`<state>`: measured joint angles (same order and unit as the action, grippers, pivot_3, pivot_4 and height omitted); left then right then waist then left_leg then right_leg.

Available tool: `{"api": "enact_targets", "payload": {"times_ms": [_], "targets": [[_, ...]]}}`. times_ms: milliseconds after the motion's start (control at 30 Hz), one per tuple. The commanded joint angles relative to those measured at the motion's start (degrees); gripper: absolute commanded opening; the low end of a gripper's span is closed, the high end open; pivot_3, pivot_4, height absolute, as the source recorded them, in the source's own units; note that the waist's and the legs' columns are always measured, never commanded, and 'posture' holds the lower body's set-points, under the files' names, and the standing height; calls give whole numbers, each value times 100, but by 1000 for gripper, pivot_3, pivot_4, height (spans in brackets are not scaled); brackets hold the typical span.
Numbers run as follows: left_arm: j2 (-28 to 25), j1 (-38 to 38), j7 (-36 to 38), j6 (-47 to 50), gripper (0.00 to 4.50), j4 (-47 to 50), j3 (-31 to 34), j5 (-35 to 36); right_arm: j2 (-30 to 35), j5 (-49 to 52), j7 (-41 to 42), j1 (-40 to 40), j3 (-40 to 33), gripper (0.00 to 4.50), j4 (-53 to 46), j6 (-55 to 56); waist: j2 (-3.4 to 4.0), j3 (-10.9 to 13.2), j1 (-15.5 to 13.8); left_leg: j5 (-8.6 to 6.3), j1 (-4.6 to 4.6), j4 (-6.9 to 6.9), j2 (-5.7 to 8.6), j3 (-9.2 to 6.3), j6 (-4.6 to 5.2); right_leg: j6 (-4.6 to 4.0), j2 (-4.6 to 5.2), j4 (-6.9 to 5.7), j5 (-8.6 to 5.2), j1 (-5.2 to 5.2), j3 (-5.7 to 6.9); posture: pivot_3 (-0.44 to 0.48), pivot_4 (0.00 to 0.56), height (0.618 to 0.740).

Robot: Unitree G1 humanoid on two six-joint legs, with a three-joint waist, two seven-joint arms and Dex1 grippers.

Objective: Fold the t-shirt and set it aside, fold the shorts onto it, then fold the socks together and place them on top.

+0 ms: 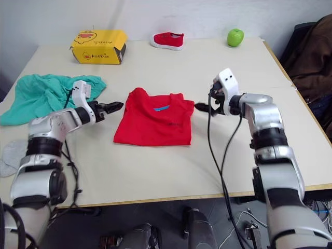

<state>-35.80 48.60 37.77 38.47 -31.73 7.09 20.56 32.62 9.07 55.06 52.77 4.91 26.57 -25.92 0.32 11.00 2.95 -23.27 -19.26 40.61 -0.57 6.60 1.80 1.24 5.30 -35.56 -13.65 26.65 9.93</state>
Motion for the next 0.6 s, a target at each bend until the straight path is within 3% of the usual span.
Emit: {"api": "enact_targets", "payload": {"times_ms": [33, 133, 267, 500, 533, 600], "targets": [[-624, -824, 1307, -718, 4480, 1960, -554, -117, 395, -17, 398, -777, 153, 4500, -1831, 545, 1, 1, -29, -1, 1, 1, 1, 0, -2, 0, -1, 1, 0, 0, -3, 0, 150, 740], [-1181, -1801, 2014, -1811, 4480, 3118, -1040, -559, 736, -281, 565, -1826, 397, 4500, -3005, 1443, 2, 1, -121, -4, 8, 1, 0, 4, -8, -3, -1, 9, -2, -5, -14, 0, 150, 740], [-1257, -2152, 2113, -2861, 4480, 3206, -1531, -1269, 809, -912, 315, -2446, 766, 4500, -3516, 2351, 2, 1, -200, -3, 17, 33, 0, 14, -8, -5, -1, 2, -2, -12, -36, 0, 150, 740], [-815, -1744, 1501, -4223, 4480, 2119, -2055, -2452, 750, -2608, -761, -2442, 1407, 4500, -2643, 3962, 1, 0, -295, -2, 10, 35, -2, 20, -4, -7, -2, -12, -1, -8, -41, 0, 150, 740], [-736, -1667, 1396, -4420, 4498, 1885, -2114, -2596, 737, -2734, -884, -2387, 1436, 4321, -2443, 4121, -1, -1, -294, -2, 16, 34, -2, 24, -3, -6, -1, -11, -1, -12, -41, 0, 150, 740], [-619, -1561, 1282, -4730, 4099, 1531, -2174, -2774, 759, -2903, -1035, -2308, 1484, 3912, -2156, 4358, -2, -4, -295, 2, 18, 37, -2, 24, 4, -6, 0, -10, 1, -19, -40, 0, 150, 740]]}}
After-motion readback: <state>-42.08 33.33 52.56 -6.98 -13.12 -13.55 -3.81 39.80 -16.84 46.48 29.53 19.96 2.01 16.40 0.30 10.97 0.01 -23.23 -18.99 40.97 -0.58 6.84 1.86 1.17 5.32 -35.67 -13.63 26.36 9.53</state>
